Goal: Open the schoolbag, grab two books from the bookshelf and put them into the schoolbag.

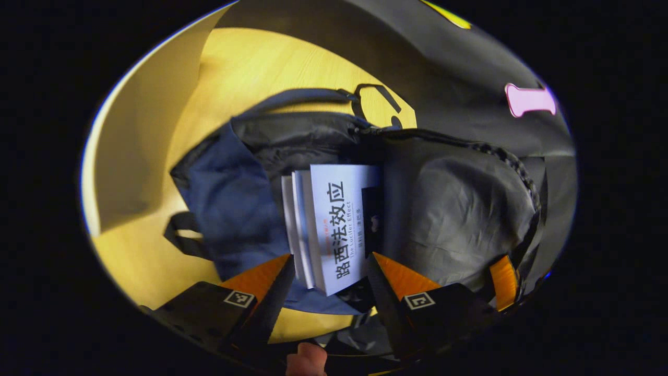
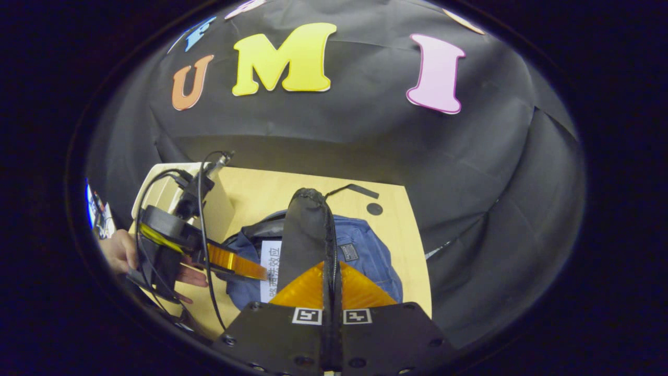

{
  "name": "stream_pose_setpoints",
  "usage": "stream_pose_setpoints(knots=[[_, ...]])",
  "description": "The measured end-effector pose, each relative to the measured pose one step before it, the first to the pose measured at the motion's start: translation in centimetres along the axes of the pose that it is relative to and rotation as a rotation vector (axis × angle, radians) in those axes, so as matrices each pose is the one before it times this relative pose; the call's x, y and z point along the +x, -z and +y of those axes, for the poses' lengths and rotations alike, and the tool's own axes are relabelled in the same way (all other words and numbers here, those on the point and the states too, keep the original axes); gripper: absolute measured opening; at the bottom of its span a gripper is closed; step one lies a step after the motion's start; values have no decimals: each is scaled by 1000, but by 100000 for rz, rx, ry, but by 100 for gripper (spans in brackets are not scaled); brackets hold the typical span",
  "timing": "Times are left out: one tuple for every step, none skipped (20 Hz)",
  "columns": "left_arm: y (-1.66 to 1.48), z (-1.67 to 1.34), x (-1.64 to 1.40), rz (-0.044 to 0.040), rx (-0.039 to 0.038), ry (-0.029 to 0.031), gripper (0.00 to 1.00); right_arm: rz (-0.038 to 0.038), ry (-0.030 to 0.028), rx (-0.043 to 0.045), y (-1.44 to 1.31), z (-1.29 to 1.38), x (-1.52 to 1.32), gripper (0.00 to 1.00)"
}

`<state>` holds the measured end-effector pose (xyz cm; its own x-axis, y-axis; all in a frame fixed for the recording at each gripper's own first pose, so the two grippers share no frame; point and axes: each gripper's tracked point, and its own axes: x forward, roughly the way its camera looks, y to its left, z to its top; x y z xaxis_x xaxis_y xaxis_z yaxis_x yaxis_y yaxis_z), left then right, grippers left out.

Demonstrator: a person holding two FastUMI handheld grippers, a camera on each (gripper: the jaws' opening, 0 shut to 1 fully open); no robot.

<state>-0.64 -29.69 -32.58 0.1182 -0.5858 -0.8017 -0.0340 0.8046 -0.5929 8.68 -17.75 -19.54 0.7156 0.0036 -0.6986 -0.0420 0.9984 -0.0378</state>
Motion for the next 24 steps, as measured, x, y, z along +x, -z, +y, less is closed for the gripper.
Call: stream_pose_setpoints(knots=[[-204, 396, -992, -2160, 4226, -3724, 89, -326, -415, 577, -29, 276, -57, 0], [-405, 387, -1146, -2297, 4061, -3341, 89, -153, -343, 319, 10, 312, 82, 0], [-181, 422, -1095, -1989, 3903, -3203, 89, -287, -573, 326, 39, 431, -205, 0], [-213, 442, -1188, -2085, 3673, -2937, 89, -265, -570, 40, 54, 467, -57, 0], [-105, 315, -819, -2197, 3214, -2354, 89, -429, -575, -6, -64, 431, -90, 0], [117, 328, -1004, -1027, 2898, -1901, 89, -378, -616, -35, 15, 517, -172, 0], [425, 320, -940, 288, 1780, -2139, 89, -372, -687, -24, -64, 517, -78, 0], [378, 537, -1005, 818, 1199, -2080, 89, -248, -609, 16, 70, 424, -104, 0], [276, 620, -940, 56, 616, -3265, 89, -292, -637, -127, -105, 550, 43, 0], [161, 696, -946, -1021, 826, -2816, 89, -238, -493, -277, 78, 481, -119, 0], [60, 592, -881, -928, 1644, -1686, 89, -230, -660, -31, -12, 531, 5, 0], [2, 740, -1020, -2429, 756, -1919, 89, -281, -761, 324, 108, 599, 91, 0], [-250, 412, -915, -2730, 577, -412, 89, -53, -592, 17, 50, 637, 15, 0], [-248, 438, -1150, -3469, -839, -235, 89, -78, -816, -424, 129, 765, 61, 0], [-567, 369, -1177, -3902, -802, -457, 89, 113, -525, -817, 218, 690, -5, 0], [-734, 662, -1363, -4469, -492, -705, 89, 250, -790, -798, 314, 783, -10, 0], [-738, 759, -1366, -4878, -104, -797, 89, 404, -956, -617, 187, 933, -6, 0], [-1002, 584, -1386, -5233, 642, -1120, 89, 260, -760, -255, 272, 776, 258, 0], [-1109, 632, -1317, -5665, 512, -1791, 89, 513, -926, -374, 334, 934, 256, 0], [-1266, 982, -1539, -5902, 969, -1470, 89, 578, -763, -320, 246, 792, 345, 0], [-1003, 840, -1269, -4650, 605, -391, 88, 420, -825, -265, 273, 821, 251, 0], [-971, 842, -1241, -4610, 741, -377, 88, 667, -902, -226, 325, 979, 325, 0], [-995, 786, -826, -4645, 325, -1890, 89, 369, -902, -47, 225, 762, 349, 0], [-1173, 1158, -1164, -4122, -15, -1542, 89, 721, -622, -668, 263, 692, 484, 0]])
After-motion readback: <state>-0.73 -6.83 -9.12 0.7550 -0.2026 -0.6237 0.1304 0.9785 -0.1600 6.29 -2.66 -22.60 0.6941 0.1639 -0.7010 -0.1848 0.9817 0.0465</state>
